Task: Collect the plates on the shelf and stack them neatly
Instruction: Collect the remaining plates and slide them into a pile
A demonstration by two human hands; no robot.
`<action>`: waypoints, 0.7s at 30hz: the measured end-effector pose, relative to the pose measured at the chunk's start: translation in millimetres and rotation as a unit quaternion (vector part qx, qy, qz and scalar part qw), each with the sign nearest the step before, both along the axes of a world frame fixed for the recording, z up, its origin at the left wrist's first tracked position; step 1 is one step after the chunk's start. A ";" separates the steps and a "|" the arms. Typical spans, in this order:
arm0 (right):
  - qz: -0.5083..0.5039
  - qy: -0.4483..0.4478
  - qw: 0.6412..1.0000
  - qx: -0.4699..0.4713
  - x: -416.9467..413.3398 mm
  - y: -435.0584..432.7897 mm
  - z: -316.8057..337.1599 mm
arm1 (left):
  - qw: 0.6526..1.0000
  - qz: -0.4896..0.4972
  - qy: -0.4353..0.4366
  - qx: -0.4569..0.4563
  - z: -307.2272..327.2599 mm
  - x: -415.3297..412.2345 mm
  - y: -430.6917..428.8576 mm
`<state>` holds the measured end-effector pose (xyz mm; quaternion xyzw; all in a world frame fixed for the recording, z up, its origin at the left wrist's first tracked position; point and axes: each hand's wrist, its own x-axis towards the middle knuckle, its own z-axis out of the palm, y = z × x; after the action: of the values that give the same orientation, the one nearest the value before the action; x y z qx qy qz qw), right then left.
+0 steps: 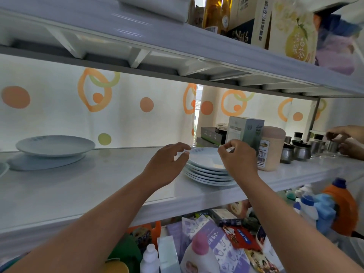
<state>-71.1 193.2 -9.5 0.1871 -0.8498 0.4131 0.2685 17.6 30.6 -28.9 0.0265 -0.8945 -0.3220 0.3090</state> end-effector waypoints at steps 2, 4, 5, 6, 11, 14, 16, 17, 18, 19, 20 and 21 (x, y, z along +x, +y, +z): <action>0.031 0.000 1.000 -0.002 8.0 -13.5 1.5 | 1.000 0.014 0.001 0.002 2.7 9.0 -8.6; 0.056 0.002 0.998 0.002 14.3 -29.6 0.6 | 0.999 0.034 0.007 0.009 5.0 19.9 -20.1; 0.068 0.000 0.998 0.001 17.3 -38.4 0.0 | 0.999 0.044 0.012 0.012 5.7 25.6 -27.0; 0.082 -0.002 0.997 -0.004 20.1 -48.1 -0.7 | 0.998 0.055 0.017 0.014 6.5 32.1 -34.2; 0.142 0.006 0.990 0.003 45.6 -104.9 -5.3 | 0.993 0.115 0.025 0.023 10.0 68.4 -70.4; 0.190 0.004 0.982 0.003 63.9 -144.0 -12.3 | 0.986 0.163 0.020 0.016 8.0 92.0 -91.9; 0.229 -0.007 0.973 0.002 74.9 -168.8 -18.1 | 0.980 0.199 0.003 0.006 6.2 104.6 -108.0; 0.248 -0.017 0.969 0.001 80.0 -180.3 -21.1 | 0.977 0.215 -0.007 0.008 5.3 109.2 -116.3; 0.266 -0.029 0.963 0.000 85.2 -191.4 -23.4 | 0.973 0.229 -0.018 0.015 4.0 112.7 -124.4; 0.282 -0.040 0.958 0.000 90.0 -202.5 -25.6 | 0.969 0.243 -0.029 0.027 2.4 114.8 -131.9; 0.294 -0.054 0.954 0.001 94.2 -213.5 -28.1 | 0.964 0.258 -0.043 0.042 0.3 115.8 -138.0; 0.303 -0.069 0.950 0.000 97.7 -224.8 -30.5 | 0.959 0.271 -0.061 0.061 -2.7 115.4 -142.7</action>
<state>26.6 -31.6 -40.1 0.4072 -0.7695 0.4867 0.0714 133.0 -112.1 -31.6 0.3069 -0.8493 -0.2781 0.3273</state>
